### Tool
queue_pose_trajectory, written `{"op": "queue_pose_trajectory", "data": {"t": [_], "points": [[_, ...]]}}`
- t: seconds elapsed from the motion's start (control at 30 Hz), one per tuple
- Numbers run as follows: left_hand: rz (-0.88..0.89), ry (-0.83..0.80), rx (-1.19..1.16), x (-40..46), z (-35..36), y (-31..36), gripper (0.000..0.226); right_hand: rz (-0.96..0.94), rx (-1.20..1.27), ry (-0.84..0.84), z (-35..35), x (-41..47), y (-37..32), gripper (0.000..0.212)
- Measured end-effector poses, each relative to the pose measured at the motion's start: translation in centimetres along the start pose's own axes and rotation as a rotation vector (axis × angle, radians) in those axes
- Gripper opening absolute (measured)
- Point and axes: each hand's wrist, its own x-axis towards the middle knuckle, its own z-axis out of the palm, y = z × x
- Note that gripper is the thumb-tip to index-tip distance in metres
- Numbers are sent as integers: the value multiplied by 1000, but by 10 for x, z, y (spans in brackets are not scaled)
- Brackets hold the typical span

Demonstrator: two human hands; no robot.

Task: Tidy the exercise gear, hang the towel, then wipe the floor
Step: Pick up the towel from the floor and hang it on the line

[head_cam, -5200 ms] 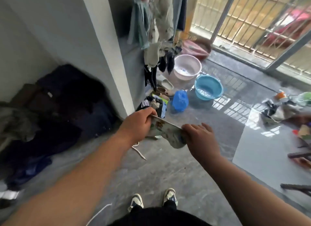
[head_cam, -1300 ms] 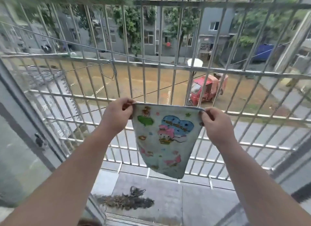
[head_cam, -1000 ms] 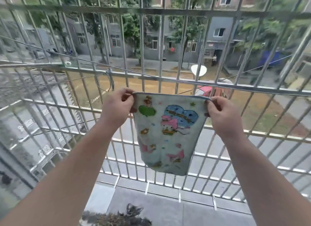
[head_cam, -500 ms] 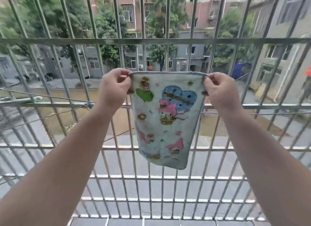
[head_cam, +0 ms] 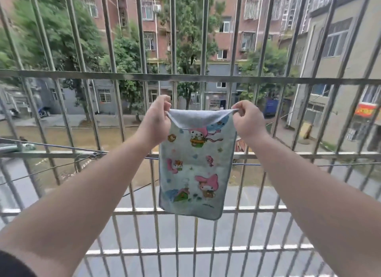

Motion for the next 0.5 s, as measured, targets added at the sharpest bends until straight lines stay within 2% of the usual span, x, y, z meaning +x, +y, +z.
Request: {"op": "queue_pose_trajectory", "data": {"t": [0.07, 0.3, 0.4, 0.5], "points": [[-7, -111, 22, -3, 8, -10, 51, 15, -51, -16, 13, 3, 9, 16], [-275, -406, 132, -16, 42, -45, 45, 110, -243, -160, 64, 1, 40, 14], [-324, -494, 179, -17, 56, -61, 42, 125, -363, -206, 85, -1, 56, 20], [-343, -620, 233, -18, 70, -76, 36, 189, -405, -332, 106, -7, 74, 19]]}}
